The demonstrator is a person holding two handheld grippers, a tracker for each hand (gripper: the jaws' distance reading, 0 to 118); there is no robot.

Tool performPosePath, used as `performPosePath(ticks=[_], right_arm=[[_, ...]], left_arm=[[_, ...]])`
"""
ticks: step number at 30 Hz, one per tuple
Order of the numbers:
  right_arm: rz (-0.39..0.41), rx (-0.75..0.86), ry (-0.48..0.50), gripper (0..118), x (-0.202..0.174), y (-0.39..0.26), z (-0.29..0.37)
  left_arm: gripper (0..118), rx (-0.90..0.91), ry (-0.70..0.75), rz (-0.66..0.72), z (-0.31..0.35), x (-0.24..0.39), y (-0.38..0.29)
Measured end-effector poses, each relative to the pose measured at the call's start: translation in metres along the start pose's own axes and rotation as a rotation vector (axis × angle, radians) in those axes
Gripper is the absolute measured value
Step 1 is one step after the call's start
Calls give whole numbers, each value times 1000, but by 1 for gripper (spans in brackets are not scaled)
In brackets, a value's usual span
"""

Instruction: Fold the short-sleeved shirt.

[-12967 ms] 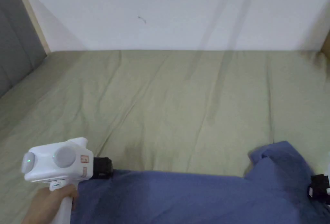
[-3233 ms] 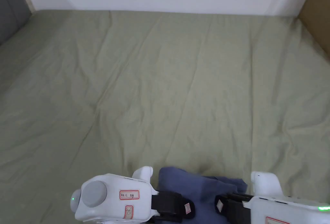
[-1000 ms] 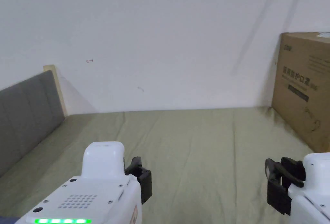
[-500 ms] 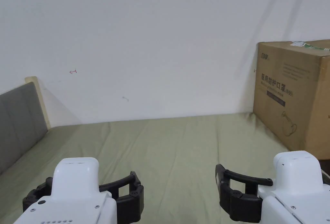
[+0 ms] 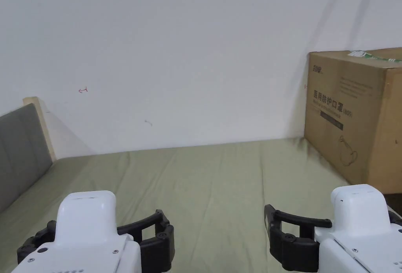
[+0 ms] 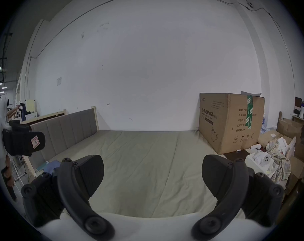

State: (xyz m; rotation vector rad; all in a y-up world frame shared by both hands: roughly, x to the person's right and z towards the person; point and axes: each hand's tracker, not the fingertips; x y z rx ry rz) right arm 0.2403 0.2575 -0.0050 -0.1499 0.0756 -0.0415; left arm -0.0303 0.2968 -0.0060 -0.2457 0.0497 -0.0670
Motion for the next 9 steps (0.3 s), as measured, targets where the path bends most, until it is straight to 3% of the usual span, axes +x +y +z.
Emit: performPosePath(ticks=[9], right_arm=[[-8,-6,13,113,-2,-3,-2]], left_arm=[[112,31,7,4,1,-2,-2]])
